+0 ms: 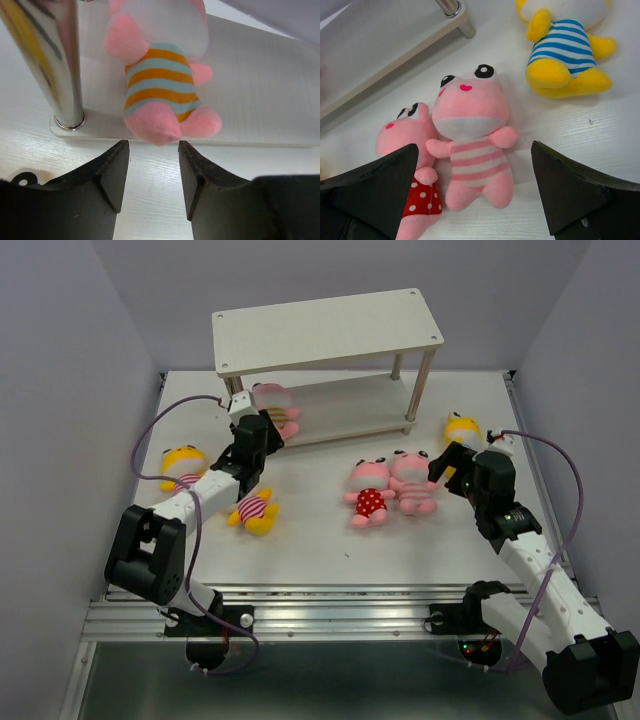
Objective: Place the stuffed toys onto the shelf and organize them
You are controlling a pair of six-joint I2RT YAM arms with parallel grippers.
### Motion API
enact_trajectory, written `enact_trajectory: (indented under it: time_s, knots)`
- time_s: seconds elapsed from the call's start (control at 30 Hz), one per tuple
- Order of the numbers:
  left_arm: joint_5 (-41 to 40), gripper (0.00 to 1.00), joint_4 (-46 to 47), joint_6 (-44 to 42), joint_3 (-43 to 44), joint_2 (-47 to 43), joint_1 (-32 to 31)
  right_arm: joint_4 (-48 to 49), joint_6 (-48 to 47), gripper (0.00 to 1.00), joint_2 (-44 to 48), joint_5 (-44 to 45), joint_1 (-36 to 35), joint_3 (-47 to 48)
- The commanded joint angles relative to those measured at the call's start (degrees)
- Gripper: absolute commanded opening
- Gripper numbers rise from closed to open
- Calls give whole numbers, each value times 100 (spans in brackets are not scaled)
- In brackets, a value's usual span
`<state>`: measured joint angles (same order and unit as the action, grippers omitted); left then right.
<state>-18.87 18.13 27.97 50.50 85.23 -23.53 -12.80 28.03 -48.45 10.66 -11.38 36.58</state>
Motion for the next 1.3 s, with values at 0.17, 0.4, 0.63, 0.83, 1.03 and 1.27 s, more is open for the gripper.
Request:
enact_trajectory:
  time_s: [0.17, 0.4, 0.63, 0.83, 1.03, 1.27]
  knots:
    - [138, 74, -46, 182, -277, -841, 15, 286, -184, 100, 195, -362, -14, -10]
    - [683, 99, -1152, 630, -515, -1939, -203, 129, -728, 100, 301, -2013, -118, 148]
    - [613, 99, -2585, 1035, -1006, -3494, -609, -494, -1107, 100, -445, -1093, -2244, 631]
    - [-37, 99, -3833, 1729, -1191, -4531, -618, -873, -555, 100, -1272, -92, -3046, 877]
    - [-204, 99, -4028, 1941, -1297, -5016, -618, -909, -281, 100, -1518, 147, -3151, 807]
    - [-178, 99, -3931, 1958, -1367, -5043, -618, -540, -167, 94, -1835, 139, -3151, 710]
